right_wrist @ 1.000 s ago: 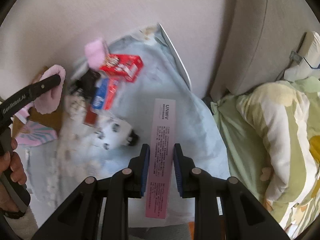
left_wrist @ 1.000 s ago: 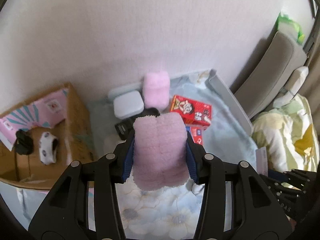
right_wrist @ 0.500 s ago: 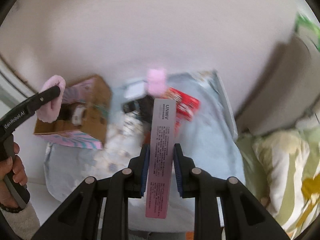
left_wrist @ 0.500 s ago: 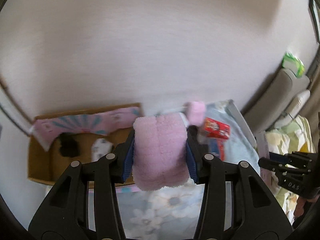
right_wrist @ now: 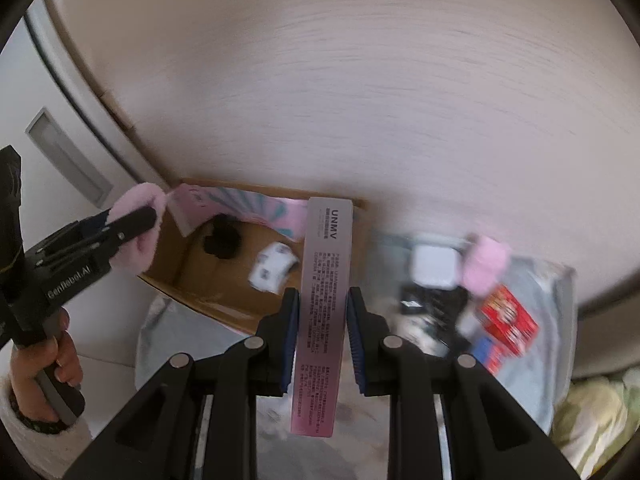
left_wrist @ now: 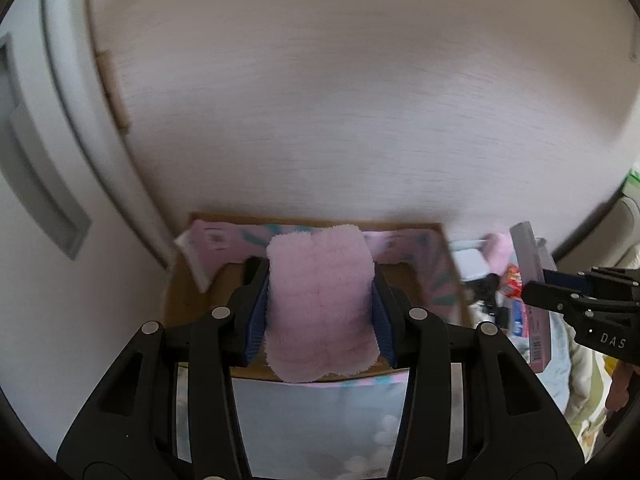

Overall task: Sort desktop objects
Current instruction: 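Carry the pink strip and pink sock with both tools over the box, then open both tools to drop the pink strip and sock into the box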

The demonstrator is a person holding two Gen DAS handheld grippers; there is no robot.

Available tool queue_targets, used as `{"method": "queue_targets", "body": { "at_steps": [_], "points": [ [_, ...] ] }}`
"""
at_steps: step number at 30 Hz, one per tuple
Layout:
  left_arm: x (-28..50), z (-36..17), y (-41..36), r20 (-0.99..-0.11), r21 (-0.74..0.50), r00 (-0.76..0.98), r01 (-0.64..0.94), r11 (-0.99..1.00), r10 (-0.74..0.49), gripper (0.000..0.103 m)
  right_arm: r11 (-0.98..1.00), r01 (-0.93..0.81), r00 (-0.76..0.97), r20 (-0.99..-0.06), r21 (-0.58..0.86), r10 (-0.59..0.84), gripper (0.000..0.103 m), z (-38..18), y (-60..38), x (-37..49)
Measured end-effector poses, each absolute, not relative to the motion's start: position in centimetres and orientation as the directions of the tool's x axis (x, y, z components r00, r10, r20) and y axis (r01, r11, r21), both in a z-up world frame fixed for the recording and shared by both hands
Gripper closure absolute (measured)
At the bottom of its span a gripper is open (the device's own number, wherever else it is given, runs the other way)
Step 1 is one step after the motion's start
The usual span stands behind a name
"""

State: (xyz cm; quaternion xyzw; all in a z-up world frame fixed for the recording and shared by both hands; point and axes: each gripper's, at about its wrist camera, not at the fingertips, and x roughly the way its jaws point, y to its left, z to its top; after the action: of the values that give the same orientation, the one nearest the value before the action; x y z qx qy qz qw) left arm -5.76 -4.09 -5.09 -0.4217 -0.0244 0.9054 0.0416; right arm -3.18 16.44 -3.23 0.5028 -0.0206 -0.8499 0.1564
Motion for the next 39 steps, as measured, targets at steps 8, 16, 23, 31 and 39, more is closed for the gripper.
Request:
{"method": "queue_targets", "body": {
  "at_steps": [8, 16, 23, 31, 39],
  "points": [
    [-7.0, -7.2, -8.8, -0.786, -0.080, -0.616, 0.006, -0.997, 0.059, 0.062, -0.917, 0.369, -0.413, -0.857, 0.152, -0.308, 0.081, -5.9, 9.2, -6.8],
    [-8.1, -9.4, -11.7, -0.801, -0.094, -0.596, 0.036, -0.995, 0.054, 0.062, -0.888, 0.444, -0.379, -0.874, 0.117, -0.304, 0.081, -8.2, 4.4, -9.1],
    [-8.5, -10.2, -12.8, -0.809, -0.103, -0.585, 0.045, -0.994, 0.057, 0.061, -0.882, 0.454, -0.351, -0.884, 0.128, -0.309, 0.081, -9.2, 3.0, -10.0],
    [-7.6, -8.6, -13.7, -0.764, -0.157, -0.641, 0.069, -0.985, 0.077, 0.000, -0.861, 0.495, -0.323, -0.896, 0.114, -0.305, 0.020, -10.2, 1.8, -9.3],
    [-7.1, -5.9, -12.8, -0.730, -0.152, -0.677, 0.029, -0.988, 0.092, 0.000, -0.882, 0.443, -0.383, -0.856, 0.160, -0.347, 0.000, -8.6, 3.1, -8.3]
  ]
}}
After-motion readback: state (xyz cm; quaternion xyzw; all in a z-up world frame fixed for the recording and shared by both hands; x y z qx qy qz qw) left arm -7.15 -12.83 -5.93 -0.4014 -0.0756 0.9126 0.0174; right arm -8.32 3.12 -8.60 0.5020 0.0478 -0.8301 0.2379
